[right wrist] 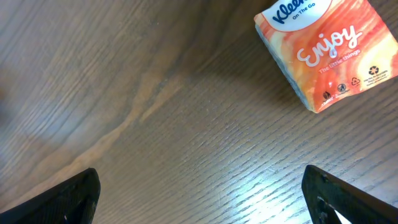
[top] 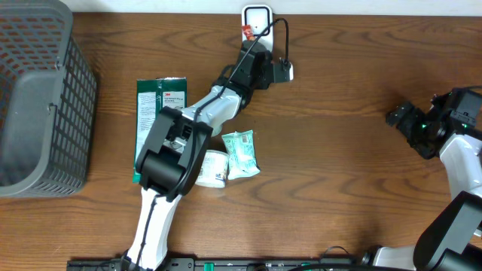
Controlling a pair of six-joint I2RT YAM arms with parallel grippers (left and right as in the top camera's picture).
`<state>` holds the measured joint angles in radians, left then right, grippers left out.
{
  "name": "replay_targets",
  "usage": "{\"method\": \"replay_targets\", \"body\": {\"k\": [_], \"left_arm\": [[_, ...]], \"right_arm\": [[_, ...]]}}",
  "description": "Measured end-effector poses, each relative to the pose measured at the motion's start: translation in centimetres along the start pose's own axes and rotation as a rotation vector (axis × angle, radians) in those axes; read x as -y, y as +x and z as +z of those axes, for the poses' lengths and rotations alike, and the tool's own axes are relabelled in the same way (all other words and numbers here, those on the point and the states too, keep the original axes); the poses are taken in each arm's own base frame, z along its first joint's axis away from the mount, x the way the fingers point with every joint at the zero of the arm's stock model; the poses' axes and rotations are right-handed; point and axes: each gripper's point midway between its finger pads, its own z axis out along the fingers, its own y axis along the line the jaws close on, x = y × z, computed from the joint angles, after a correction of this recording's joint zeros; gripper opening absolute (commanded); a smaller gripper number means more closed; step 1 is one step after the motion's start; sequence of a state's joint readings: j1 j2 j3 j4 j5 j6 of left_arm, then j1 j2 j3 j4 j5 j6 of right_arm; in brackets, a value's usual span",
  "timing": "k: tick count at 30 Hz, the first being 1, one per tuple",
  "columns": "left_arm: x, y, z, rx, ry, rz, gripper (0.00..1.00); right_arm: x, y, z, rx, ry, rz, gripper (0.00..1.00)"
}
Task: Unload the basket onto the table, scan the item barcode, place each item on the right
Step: 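Hold the packet against the scanner window, adjusting its angle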
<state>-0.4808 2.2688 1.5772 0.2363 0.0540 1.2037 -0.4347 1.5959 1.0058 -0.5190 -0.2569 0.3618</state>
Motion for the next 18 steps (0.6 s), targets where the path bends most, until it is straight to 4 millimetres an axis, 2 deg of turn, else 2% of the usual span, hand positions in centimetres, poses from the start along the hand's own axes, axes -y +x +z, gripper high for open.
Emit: {"method": "replay_targets", "body": {"k": [5,18], "left_arm": [[-2.9,-1.3,-1.7,0.026,-0.058,-0.001,0.07],[-5.9,-1.1,-2.1,0.081,-0.151,-0.012,0.07]], "right_arm": [[0.0,0.0,0.0,0.0,0.0,0.001,0.99],[0.0,0.0,0.0,0.0,0.0,0.001,0.99]]}}
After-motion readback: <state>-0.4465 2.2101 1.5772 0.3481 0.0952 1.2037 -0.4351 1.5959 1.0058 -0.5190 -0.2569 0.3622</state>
